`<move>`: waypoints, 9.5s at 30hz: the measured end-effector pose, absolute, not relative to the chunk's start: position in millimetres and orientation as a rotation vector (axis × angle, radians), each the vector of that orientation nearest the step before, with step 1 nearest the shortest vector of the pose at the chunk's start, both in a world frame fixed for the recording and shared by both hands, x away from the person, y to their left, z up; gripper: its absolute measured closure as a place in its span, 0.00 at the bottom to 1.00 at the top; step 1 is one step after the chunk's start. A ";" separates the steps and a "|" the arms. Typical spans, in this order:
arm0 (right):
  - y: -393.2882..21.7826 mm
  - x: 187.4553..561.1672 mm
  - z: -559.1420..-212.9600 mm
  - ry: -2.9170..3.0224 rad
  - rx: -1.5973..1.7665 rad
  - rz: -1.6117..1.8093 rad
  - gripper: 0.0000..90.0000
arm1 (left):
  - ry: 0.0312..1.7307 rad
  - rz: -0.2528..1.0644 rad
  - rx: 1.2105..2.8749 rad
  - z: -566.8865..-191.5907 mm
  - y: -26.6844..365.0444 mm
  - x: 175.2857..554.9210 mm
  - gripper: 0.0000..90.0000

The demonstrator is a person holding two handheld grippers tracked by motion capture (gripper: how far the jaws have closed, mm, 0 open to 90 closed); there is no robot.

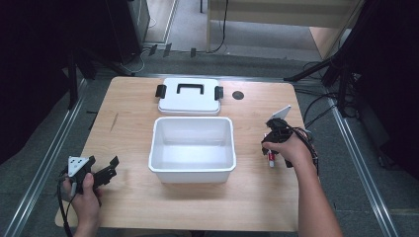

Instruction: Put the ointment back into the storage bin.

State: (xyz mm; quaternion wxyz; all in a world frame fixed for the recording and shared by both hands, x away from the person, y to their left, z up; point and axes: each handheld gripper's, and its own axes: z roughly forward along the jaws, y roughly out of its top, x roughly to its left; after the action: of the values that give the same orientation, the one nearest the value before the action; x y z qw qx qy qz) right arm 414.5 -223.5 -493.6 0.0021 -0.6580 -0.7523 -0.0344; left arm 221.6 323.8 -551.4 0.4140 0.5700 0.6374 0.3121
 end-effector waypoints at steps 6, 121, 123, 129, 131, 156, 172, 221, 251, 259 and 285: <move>-222.3 417.7 -497.6 -2.342 -2.078 -0.083 0.66 | 1.602 0.784 1.434 -551.5 323.7 221.7 0.16; -70.3 376.5 -363.1 -3.096 -0.741 -0.428 0.80 | 1.614 0.771 1.435 -551.7 324.1 223.4 0.16; -68.2 377.3 -365.4 -3.092 -0.726 -0.459 0.80 | 1.615 0.770 1.435 -551.7 324.2 223.5 0.16; -61.8 378.3 -376.3 -3.090 -0.683 -0.469 0.79 | 1.615 0.767 1.433 -551.9 324.3 223.7 0.16; -61.0 379.0 -377.9 -3.084 -0.703 -0.469 0.79 | 1.615 0.766 1.434 -551.8 324.4 223.7 0.16; -55.4 384.3 -421.9 -3.034 -0.794 -0.377 0.80 | 1.618 0.758 1.440 -551.7 325.2 223.8 0.16; -44.0 376.6 -437.0 -3.126 -0.734 -0.246 0.80 | 1.619 0.759 1.438 -551.7 324.8 223.9 0.16; -74.7 358.4 -389.0 -3.067 -0.947 -0.679 0.00 | 1.612 0.755 1.443 -551.9 325.0 224.3 0.16; -258.2 326.9 -437.5 -2.801 -1.752 -1.224 0.00 | 1.604 0.767 1.451 -551.8 323.6 223.6 0.16; -297.7 299.6 -489.2 -2.710 -1.924 -1.286 0.00 | 1.602 0.765 1.454 -551.7 323.9 223.2 0.16; -362.2 232.0 -547.3 -2.453 -2.229 -1.550 0.08 | 1.606 0.773 1.451 -551.8 323.2 223.6 0.16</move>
State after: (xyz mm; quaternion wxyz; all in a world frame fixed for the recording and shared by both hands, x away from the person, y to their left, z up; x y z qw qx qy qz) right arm 232.0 -362.2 -547.3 -0.2556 -0.5889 -0.6482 -0.4095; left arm 223.6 323.2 -551.8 0.4092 0.5762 0.6375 0.3069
